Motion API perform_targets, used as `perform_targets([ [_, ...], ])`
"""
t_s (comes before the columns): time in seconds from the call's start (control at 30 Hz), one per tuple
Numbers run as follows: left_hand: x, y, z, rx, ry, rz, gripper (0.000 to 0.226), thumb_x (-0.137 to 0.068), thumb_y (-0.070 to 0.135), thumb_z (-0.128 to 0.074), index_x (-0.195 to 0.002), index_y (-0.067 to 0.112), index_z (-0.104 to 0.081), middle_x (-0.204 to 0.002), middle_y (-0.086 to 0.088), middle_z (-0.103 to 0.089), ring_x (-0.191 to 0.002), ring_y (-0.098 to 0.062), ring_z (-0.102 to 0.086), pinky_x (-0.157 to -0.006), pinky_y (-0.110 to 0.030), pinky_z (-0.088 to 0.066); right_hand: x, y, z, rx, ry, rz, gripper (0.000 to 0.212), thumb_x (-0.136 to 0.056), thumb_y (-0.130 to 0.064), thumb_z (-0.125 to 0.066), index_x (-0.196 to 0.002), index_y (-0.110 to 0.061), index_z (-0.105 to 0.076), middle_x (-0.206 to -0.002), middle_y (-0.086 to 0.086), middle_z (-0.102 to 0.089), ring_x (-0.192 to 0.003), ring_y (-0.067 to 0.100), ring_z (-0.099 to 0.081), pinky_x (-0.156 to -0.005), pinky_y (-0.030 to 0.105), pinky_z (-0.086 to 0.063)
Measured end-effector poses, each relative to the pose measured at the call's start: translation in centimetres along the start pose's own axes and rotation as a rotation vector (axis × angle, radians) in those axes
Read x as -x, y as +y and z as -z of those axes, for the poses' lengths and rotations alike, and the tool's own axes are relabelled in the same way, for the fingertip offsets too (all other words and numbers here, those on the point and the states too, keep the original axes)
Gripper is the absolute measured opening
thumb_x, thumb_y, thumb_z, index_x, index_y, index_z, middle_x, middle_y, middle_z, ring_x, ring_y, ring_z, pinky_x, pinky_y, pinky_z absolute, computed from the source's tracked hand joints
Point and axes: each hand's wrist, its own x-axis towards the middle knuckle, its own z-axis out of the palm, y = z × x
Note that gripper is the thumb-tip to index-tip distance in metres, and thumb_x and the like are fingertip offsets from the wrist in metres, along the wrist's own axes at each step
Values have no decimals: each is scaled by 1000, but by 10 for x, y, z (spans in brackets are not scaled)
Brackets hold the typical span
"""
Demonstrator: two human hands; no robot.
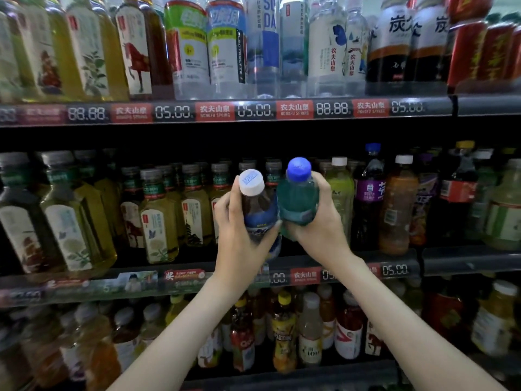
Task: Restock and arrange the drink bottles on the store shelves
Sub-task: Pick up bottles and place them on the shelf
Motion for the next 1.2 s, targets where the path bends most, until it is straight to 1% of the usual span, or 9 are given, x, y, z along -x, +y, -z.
perform_targets([
  [0.2,27,36,14,229,-95,215,92,-79,32,-76,-149,12,-20,-128,2,-37,-124,-6,-41,-101,-20,-41,36,-35,26,15,6,-54,89,-69,-3,-83,-130,-40,-29,-121,-13,-53,-108,-8,-56,-84,7,-44],
  [0.37,85,49,4,449,-291,556,109,-72,20,-82,-149,37,-7,-140,16,-36,-131,-2,-41,-108,-31,-39,107,-30,51,72,-43,-333,83,-66,-17,-86,-124,-45,-34,-115,-23,-56,-106,-9,-56,-84,8,-45],
  [0.5,150,57,-16,398,-472,711,110,-68,23,-85,-150,29,-11,-120,19,-38,-112,20,-38,-92,-1,-31,177,-8,74,113,-69,-548,79,-64,-6,-86,-111,-48,-38,-109,-22,-56,-97,-17,-54,-78,1,-40],
  [0.63,225,67,-41,349,-706,788,92,-65,21,-84,-140,31,-32,-115,14,-40,-108,5,-44,-88,1,-32,258,35,106,129,-87,-773,76,-63,6,-79,-114,-37,-43,-109,-10,-56,-96,-9,-55,-80,8,-40],
  [0.83,346,78,-81,283,-932,934,79,-66,16,-84,-133,23,-42,-117,21,-41,-106,22,-40,-83,3,-31,382,122,143,166,33,-1057,82,-54,3,-81,-116,-29,-39,-110,-4,-53,-98,1,-55,-86,14,-42],
  [0.97,457,83,-118,173,-1011,1081,71,-68,18,-82,-128,23,-45,-112,13,-42,-94,9,-47,-79,-13,-37,498,184,155,207,120,-1269,74,-54,-10,-75,-118,-23,-41,-114,11,-55,-99,22,-59,-91,32,-50],
  [1.07,556,78,-153,100,-1049,1114,71,-70,18,-81,-130,17,-44,-113,7,-38,-90,-3,-49,-73,-22,-41,608,241,157,228,53,-1426,54,-56,-20,-72,-104,-21,-49,-93,11,-61,-80,30,-63,-73,54,-54],
  [1.13,630,71,-175,58,-1091,1152,74,-69,15,-81,-132,14,-43,-111,6,-36,-88,-5,-49,-65,-21,-40,667,268,149,278,30,-1505,47,-60,-16,-72,-99,-22,-48,-82,8,-61,-70,27,-62,-66,51,-55],
  [1.2,708,59,-194,29,-1138,1158,78,-65,14,-82,-133,11,-42,-109,7,-33,-93,-17,-53,-68,-26,-41,723,295,138,301,105,-1541,56,-63,0,-75,-106,-20,-45,-85,-2,-59,-70,7,-61,-68,31,-55],
])
